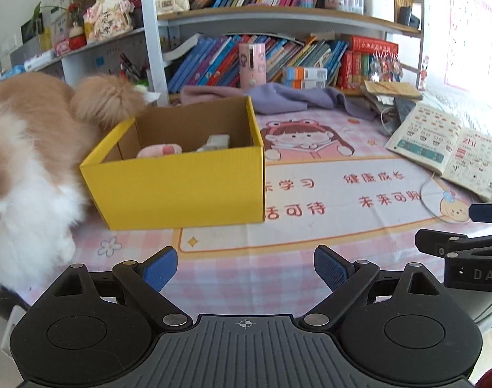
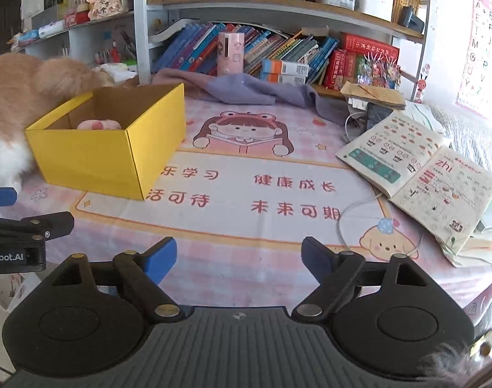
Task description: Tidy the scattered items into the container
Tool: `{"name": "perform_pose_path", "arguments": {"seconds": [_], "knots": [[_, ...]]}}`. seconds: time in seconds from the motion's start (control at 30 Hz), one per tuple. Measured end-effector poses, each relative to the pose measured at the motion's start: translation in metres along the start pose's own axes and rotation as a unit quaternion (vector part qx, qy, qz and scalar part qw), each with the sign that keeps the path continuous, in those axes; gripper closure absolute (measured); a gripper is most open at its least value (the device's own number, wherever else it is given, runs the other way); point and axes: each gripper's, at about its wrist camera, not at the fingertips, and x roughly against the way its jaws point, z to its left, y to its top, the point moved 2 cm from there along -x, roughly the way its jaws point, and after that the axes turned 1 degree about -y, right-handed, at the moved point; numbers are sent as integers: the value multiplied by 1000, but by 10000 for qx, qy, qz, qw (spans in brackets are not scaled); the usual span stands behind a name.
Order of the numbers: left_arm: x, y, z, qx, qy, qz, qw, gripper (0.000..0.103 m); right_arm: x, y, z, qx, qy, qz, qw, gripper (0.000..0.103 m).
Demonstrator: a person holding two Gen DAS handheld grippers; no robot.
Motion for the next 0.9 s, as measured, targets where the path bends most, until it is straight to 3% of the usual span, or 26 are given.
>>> {"name": "perform_pose_path", "arguments": {"seconds": [0.13,0.23,0.9], "knots": [[0,-3,2,-14,30,103,9999,9,1,-1,3,26,-12,6,10000,11],[1,-6,2,-6,-3,158,9999,3,1,1,3,21,-38,-16,10000,7],[0,-11,2,144,-177,333,9992,0,2,-4,4,84,-66,126,9999,6]]}}
